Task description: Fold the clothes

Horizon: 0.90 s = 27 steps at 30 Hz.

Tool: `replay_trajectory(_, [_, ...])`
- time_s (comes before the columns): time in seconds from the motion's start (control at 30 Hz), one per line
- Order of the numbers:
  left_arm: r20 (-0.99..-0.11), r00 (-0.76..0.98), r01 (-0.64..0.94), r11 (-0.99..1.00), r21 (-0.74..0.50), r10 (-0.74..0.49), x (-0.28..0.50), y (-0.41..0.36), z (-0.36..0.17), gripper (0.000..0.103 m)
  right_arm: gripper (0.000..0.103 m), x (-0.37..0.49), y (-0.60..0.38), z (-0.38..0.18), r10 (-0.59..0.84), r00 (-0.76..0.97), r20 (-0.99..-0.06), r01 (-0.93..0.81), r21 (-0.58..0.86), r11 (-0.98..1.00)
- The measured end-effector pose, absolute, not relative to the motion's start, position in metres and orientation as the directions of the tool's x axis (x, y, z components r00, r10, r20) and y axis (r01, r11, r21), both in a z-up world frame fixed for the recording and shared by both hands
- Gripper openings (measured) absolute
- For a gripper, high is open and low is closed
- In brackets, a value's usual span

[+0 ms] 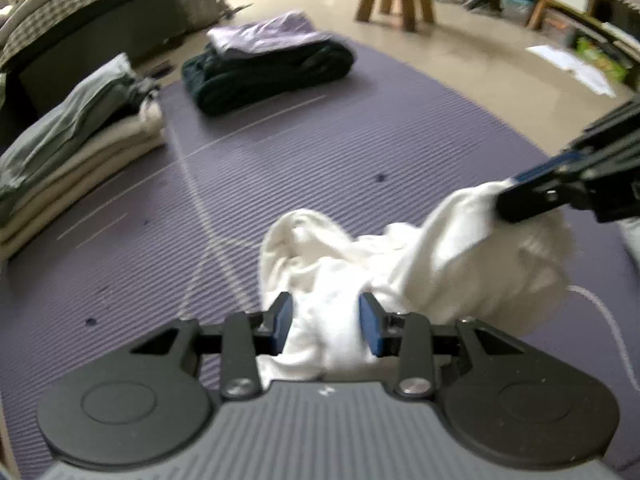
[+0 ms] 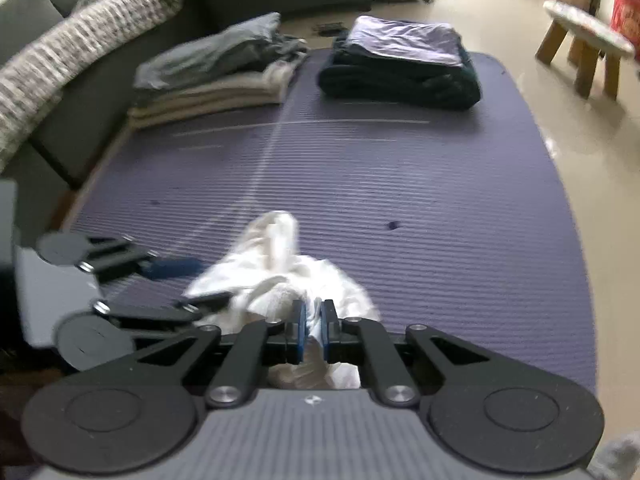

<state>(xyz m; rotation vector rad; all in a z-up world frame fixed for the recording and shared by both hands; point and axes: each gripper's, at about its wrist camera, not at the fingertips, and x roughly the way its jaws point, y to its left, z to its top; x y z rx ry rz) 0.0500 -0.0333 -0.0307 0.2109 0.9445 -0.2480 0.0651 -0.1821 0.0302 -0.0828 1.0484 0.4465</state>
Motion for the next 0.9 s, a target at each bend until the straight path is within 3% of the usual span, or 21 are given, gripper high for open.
replay_trajectory(0.17, [-0.834, 0.537, 0.250, 0.968, 0.015, -0.126, 0.054, -0.025, -0.032, 0.049, 0.010, 0.076, -0.181, 0.011, 0.259, 0.441, -0.859, -0.366, 0.092, 0.926])
replay_trajectory(0.27, [-0.843, 0.514, 0.247, 0.968, -0.032, -0.159, 0.050, -0.024, -0.030, 0.060, 0.027, 0.078, -0.184, 0.010, 0.248, 0.453, -0.856, -0.344, 0.088, 0.935])
replay_trajectory(0.3, [-0.844, 0.508, 0.251, 0.967, -0.045, -0.171, 0.048, -0.025, -0.029, 0.063, 0.038, 0.077, -0.186, 0.011, 0.236, 0.466, -0.853, -0.332, 0.078, 0.940])
replay_trajectory(0.37, [-0.847, 0.499, 0.271, 0.961, -0.047, -0.182, 0.043, -0.028, -0.028, 0.064, 0.043, 0.076, -0.190, 0.012, 0.209, 0.493, -0.845, -0.315, 0.051, 0.948])
replay_trajectory(0.63, [-0.881, 0.433, 0.317, 0.947, -0.051, -0.192, 0.036, -0.037, -0.035, 0.064, 0.059, 0.056, -0.210, -0.003, 0.181, 0.416, -0.891, -0.324, 0.040, 0.945])
replay_trajectory(0.77, [-0.900, 0.402, 0.344, 0.939, -0.026, -0.172, 0.032, -0.042, -0.043, 0.062, 0.060, 0.042, -0.214, -0.021, 0.160, 0.337, -0.928, -0.371, 0.025, 0.928])
replay_trajectory(0.83, [-0.907, 0.391, 0.351, 0.936, -0.014, -0.160, 0.032, -0.043, -0.047, 0.058, 0.060, 0.037, -0.215, -0.031, 0.146, 0.306, -0.941, -0.384, 0.018, 0.923])
replay_trajectory(0.9, [-0.914, 0.376, 0.345, 0.938, -0.015, -0.153, 0.034, -0.041, -0.051, 0.044, 0.059, 0.035, -0.216, -0.038, 0.130, 0.302, -0.944, -0.382, 0.005, 0.924])
